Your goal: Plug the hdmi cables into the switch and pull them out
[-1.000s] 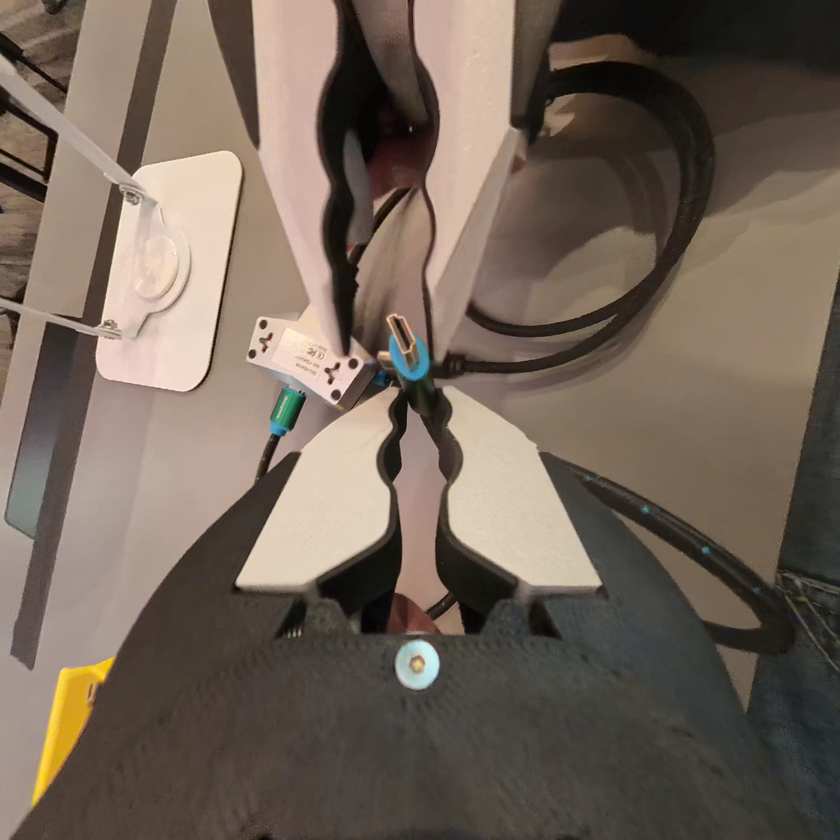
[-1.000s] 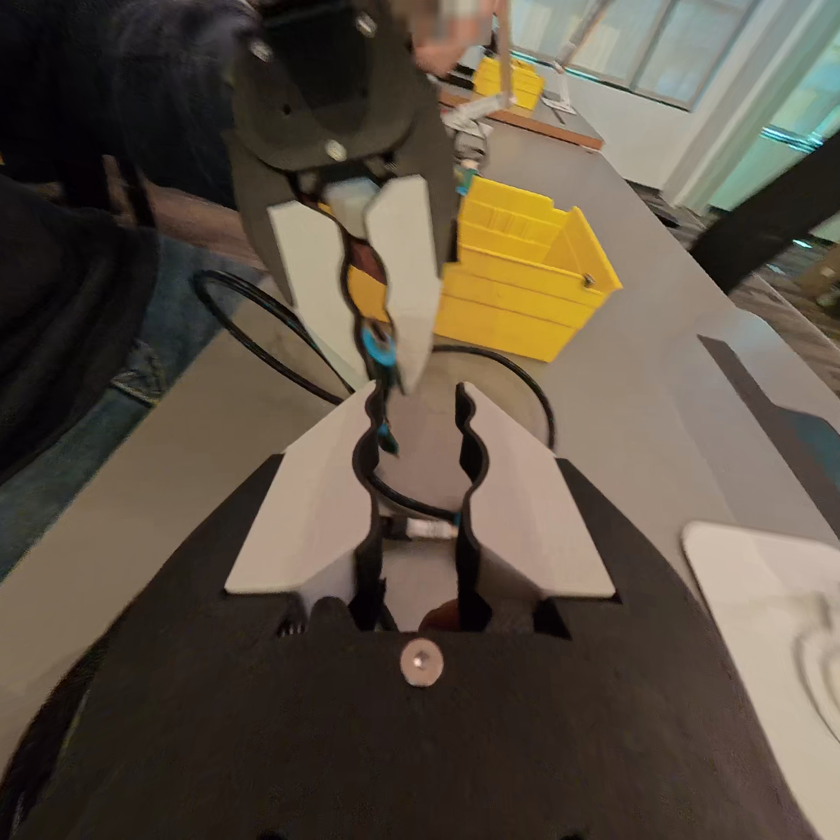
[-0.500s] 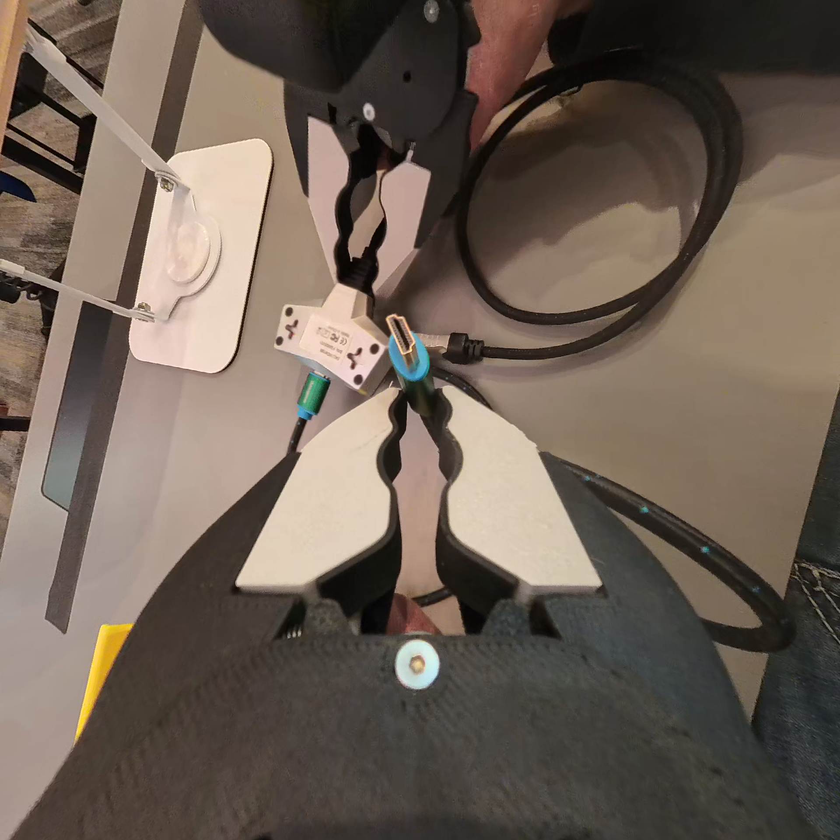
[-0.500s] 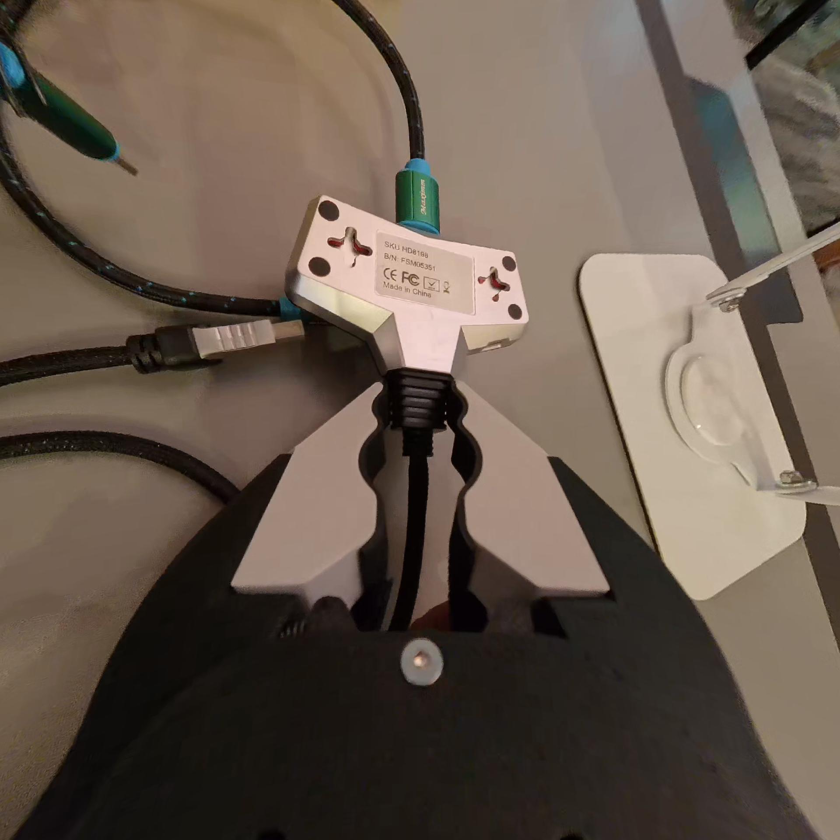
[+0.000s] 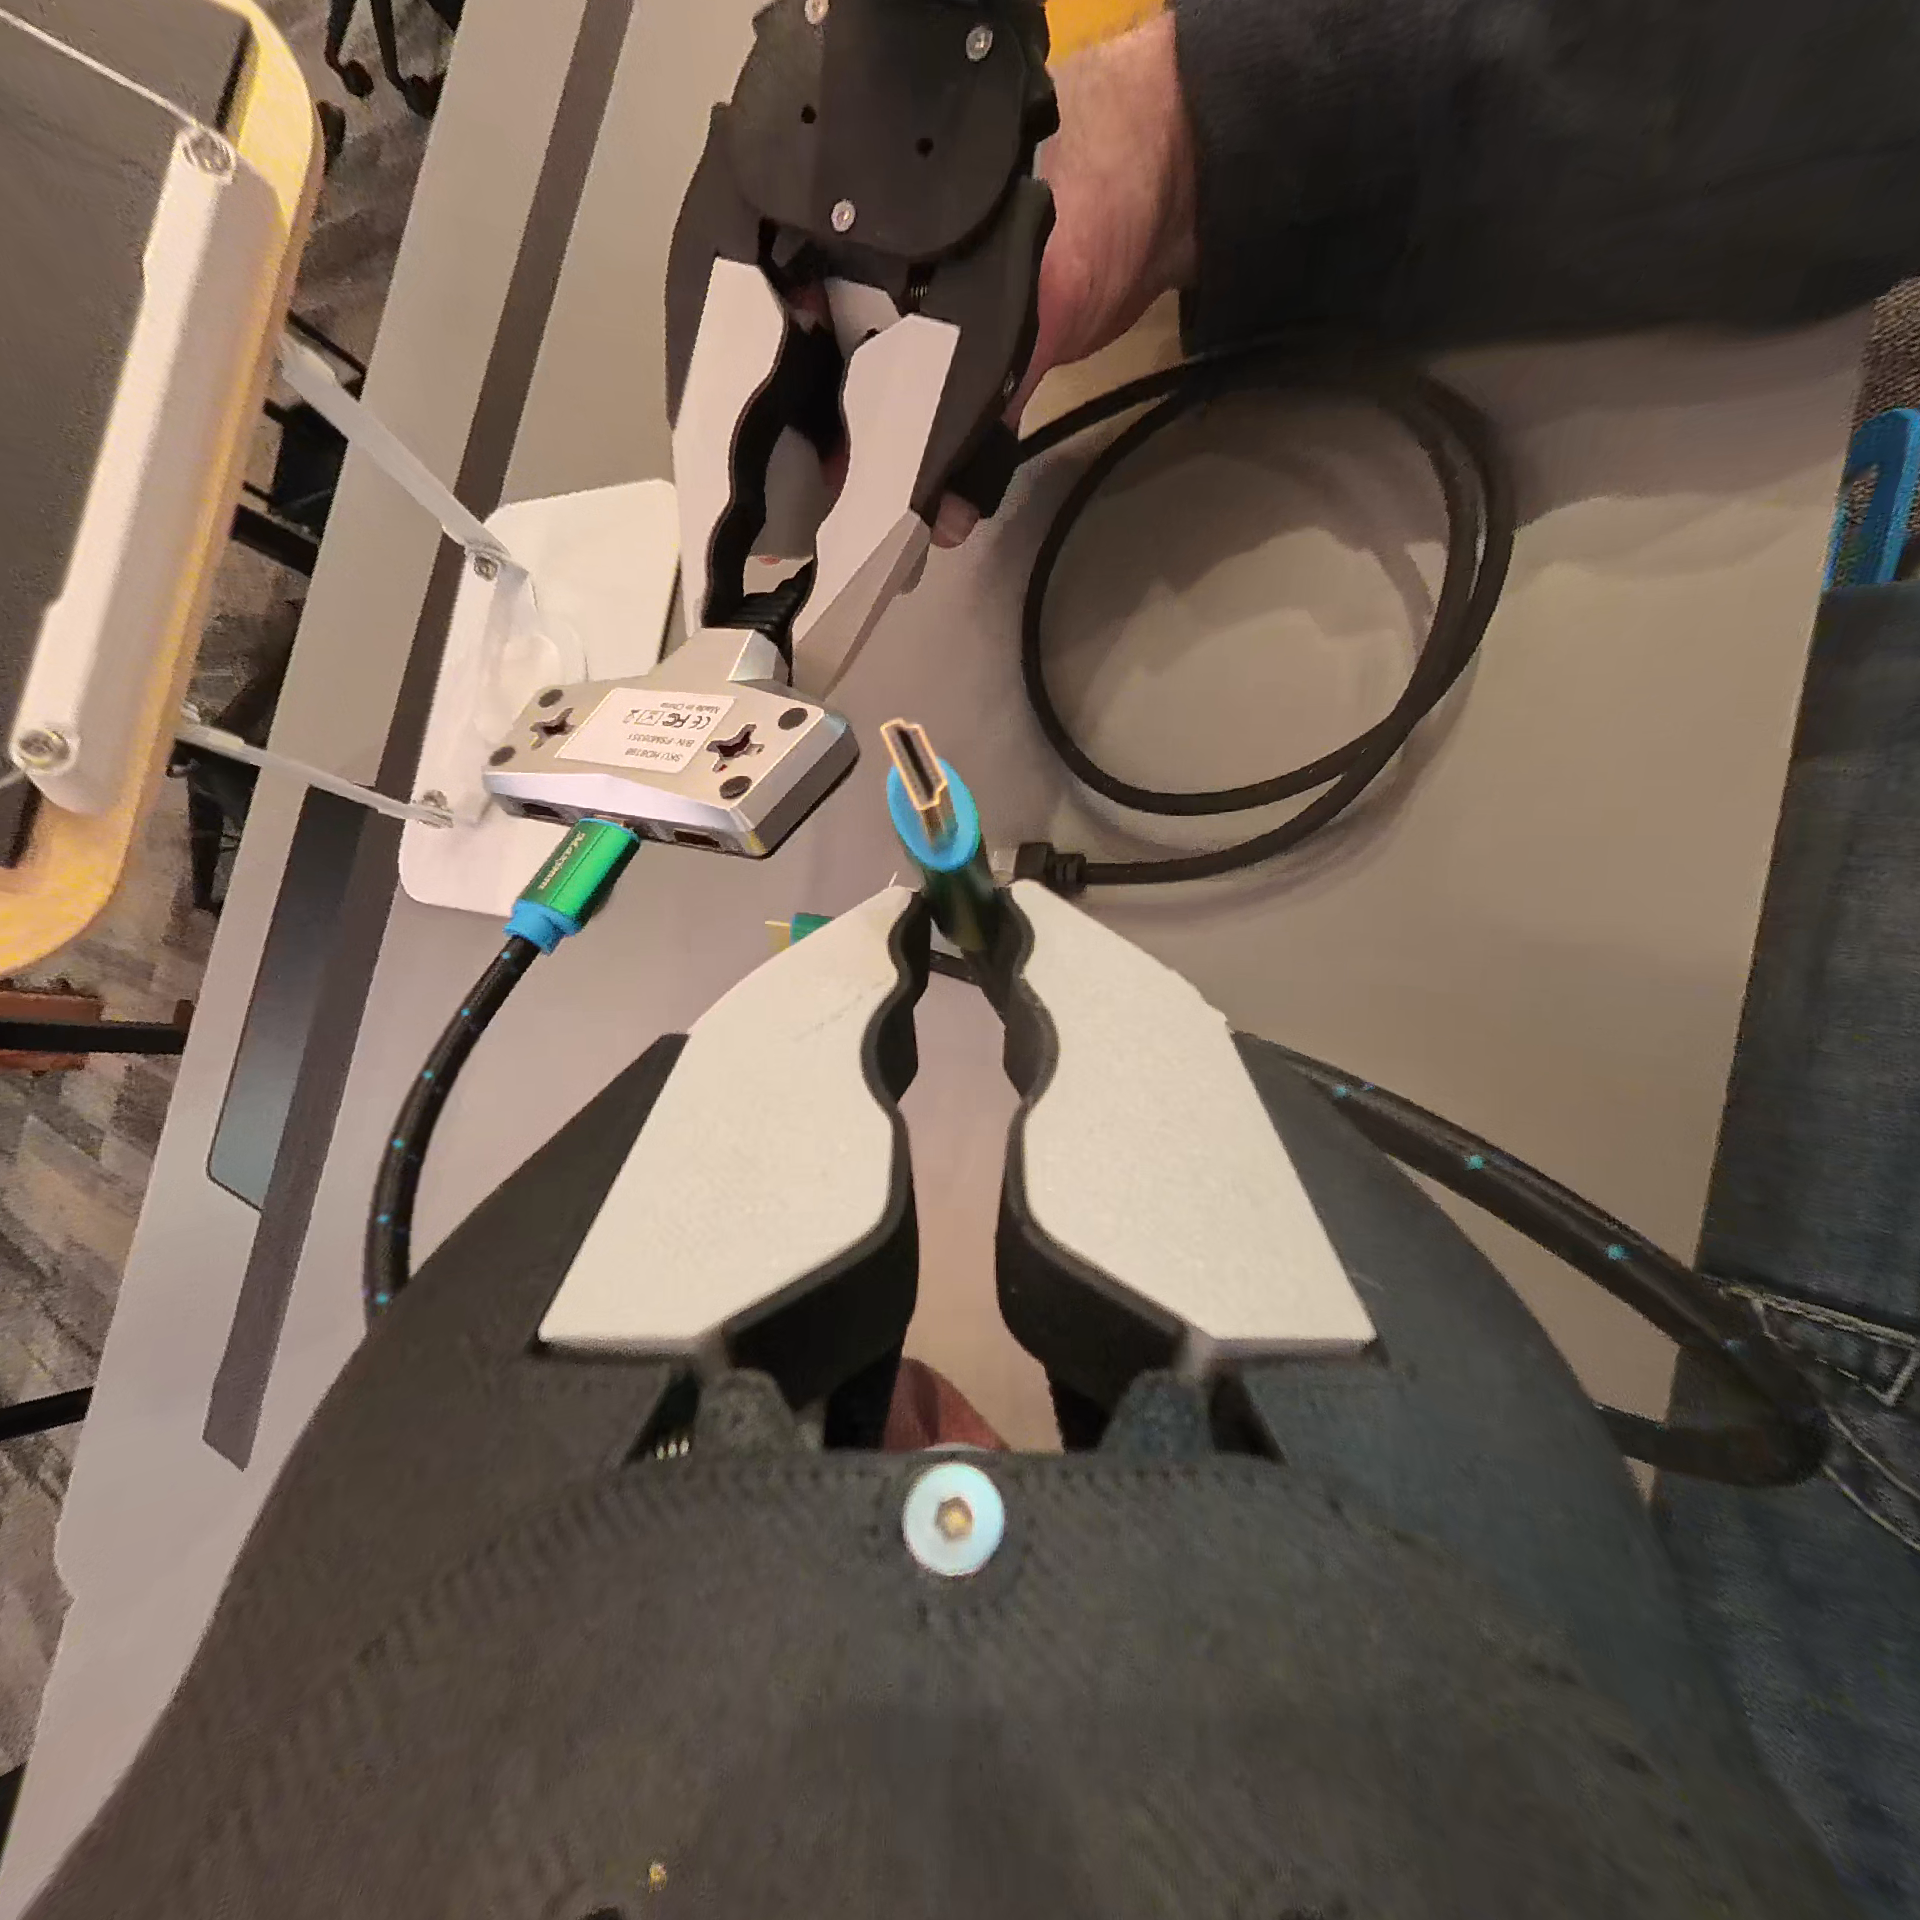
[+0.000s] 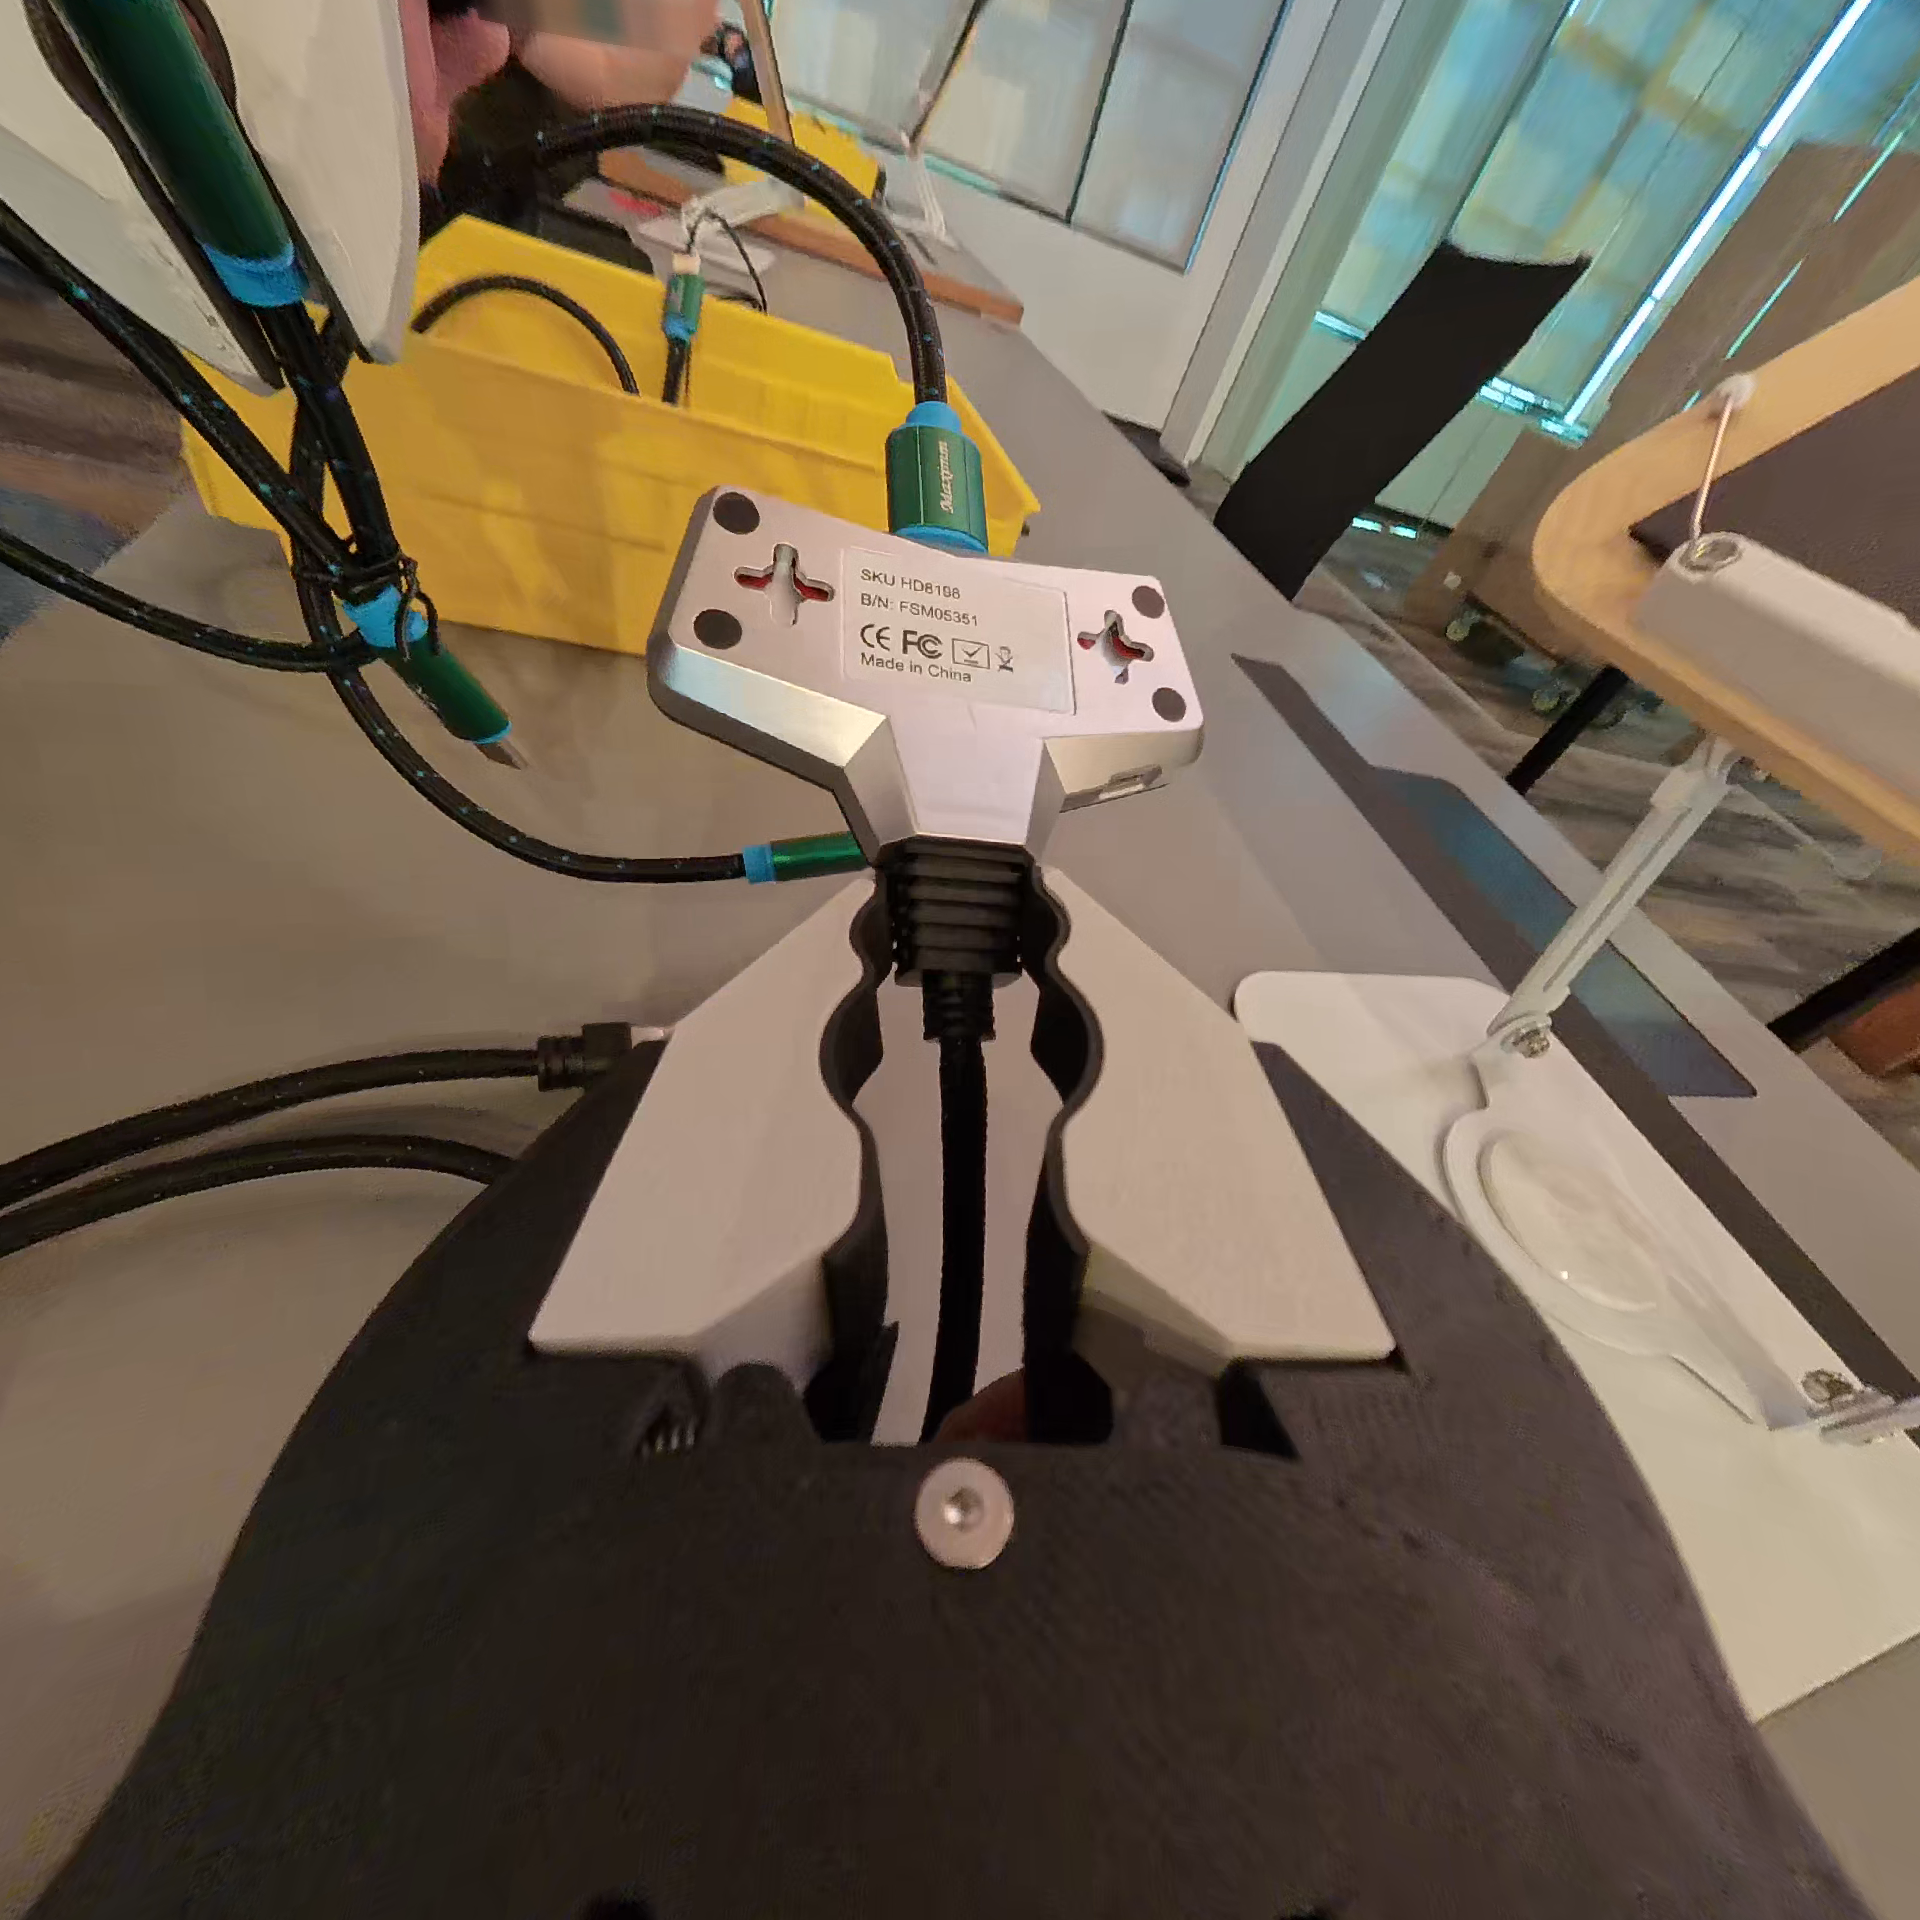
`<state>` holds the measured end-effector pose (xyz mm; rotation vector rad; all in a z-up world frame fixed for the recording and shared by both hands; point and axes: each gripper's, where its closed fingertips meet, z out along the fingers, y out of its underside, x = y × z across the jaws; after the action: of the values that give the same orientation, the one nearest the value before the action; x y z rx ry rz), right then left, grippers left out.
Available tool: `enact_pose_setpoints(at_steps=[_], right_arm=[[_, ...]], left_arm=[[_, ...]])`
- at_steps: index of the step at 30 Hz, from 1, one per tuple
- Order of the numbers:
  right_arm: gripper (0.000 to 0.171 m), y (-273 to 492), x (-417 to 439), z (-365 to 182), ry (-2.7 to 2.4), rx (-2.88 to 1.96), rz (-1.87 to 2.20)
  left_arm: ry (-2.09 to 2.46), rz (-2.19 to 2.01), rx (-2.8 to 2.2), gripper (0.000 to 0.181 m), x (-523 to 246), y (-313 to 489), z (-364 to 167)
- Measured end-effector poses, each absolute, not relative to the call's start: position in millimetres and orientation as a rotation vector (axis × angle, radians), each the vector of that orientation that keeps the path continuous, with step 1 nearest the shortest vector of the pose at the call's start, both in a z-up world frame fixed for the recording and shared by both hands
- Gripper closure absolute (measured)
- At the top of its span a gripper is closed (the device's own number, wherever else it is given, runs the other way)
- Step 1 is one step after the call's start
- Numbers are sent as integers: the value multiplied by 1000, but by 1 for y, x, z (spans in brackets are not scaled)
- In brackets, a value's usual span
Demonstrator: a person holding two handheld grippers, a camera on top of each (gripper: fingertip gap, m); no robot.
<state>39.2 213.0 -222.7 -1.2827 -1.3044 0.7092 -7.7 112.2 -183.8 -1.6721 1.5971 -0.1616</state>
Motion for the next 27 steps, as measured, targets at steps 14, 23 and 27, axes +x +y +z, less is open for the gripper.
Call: enact_pose_setpoints(at_steps=[14,23,27], right_arm=[[149,201,44,-195,-1228,-1178,848],[150,222,44,-259,-1467,-1422,463],[150,221,51,-295,-1630,-1551,297]], left_arm=[[1618,-139,-1553,170,12,85,-152],[1582,-212,-1674,170,-1,105,-178],[1573,-304,-1742,170,-6,108,-189]])
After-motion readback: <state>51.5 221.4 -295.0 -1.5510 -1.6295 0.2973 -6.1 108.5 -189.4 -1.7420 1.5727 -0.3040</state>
